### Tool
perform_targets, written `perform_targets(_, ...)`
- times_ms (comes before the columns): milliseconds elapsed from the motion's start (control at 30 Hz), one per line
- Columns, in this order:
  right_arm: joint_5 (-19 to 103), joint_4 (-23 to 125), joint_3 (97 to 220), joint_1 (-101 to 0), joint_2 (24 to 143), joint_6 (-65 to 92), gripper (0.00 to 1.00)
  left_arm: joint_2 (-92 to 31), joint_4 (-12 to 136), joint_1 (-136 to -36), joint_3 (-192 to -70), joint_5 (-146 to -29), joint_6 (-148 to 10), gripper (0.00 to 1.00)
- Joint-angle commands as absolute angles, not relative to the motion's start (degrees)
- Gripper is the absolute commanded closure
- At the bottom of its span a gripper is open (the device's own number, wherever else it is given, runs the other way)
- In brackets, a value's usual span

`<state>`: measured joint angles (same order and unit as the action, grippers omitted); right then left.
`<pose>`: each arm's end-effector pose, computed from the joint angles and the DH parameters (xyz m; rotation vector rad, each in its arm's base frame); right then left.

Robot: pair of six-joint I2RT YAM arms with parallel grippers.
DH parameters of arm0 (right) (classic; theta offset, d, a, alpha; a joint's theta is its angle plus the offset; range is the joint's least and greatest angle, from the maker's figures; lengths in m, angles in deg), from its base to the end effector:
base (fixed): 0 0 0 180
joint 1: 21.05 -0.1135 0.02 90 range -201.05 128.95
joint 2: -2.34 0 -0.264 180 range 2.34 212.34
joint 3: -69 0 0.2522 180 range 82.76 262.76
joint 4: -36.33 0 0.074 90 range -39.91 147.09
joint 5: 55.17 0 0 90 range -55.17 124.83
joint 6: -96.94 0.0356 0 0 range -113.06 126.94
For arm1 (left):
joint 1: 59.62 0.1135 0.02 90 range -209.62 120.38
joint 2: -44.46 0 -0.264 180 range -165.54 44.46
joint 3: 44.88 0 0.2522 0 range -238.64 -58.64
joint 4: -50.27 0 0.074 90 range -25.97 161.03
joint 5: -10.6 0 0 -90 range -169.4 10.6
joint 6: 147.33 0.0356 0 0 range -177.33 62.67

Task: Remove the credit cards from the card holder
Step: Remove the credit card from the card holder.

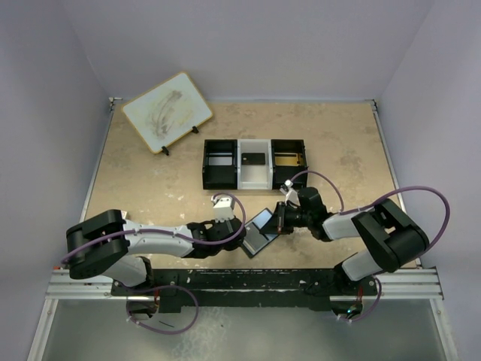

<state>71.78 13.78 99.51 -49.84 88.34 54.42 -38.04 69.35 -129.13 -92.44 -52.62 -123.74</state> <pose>0.1917 0.1297 0.1133 -0.0396 2.3872 1.4059 0.1041 -0.2327 0.1452 -0.1223 2.4398 -0.5155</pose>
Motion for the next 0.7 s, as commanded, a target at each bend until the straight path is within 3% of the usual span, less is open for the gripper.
perform_targets(0,69.0,16.8,100.2,-49.1,86.7,51.3,0.95,-39.2,72.9,-129.5,-91.3,-53.4,-122.6,1.0)
perform_targets(667,72.3,15.2,99.2,-45.8,87.9,50.0,0.91,-42.4,73.2,-129.8,-92.1,-52.7,-122.9,1.0)
